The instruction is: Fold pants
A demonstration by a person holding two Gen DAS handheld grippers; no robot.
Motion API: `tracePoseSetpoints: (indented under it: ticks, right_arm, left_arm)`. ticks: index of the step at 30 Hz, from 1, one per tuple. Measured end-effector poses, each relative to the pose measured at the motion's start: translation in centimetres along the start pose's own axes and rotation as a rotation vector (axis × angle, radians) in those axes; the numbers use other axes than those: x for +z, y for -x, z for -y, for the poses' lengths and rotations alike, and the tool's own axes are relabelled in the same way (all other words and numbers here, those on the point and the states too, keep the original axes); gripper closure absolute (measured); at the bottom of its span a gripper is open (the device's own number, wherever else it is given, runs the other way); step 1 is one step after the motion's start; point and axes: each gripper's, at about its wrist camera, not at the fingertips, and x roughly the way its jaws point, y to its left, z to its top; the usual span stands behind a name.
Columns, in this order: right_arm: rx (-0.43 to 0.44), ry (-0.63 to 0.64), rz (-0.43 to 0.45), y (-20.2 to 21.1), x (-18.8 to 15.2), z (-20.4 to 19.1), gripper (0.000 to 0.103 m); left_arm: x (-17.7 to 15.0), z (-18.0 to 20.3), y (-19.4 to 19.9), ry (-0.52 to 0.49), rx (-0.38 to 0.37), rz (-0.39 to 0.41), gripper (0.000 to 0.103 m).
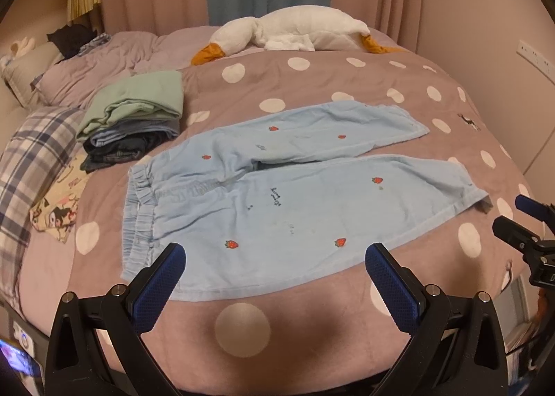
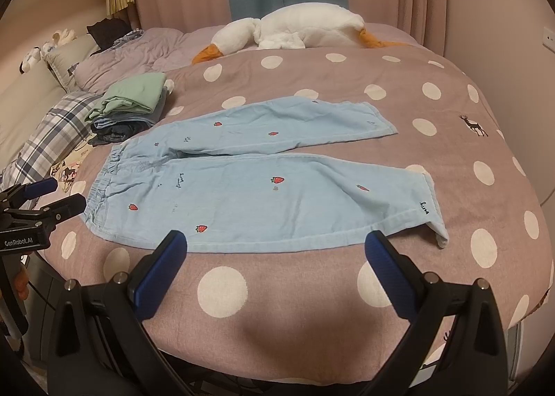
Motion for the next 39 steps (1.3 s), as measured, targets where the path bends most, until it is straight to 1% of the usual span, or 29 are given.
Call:
tracePoseSetpoints:
  ticks: [39]
  right_arm:
    - [0.003, -0.006, -0.006, -0.54, -0.12, 0.0, 0.0]
  left_arm:
    - [0.12, -0.18, -0.23, -0.006, -0.003, -0.005, 0.0]
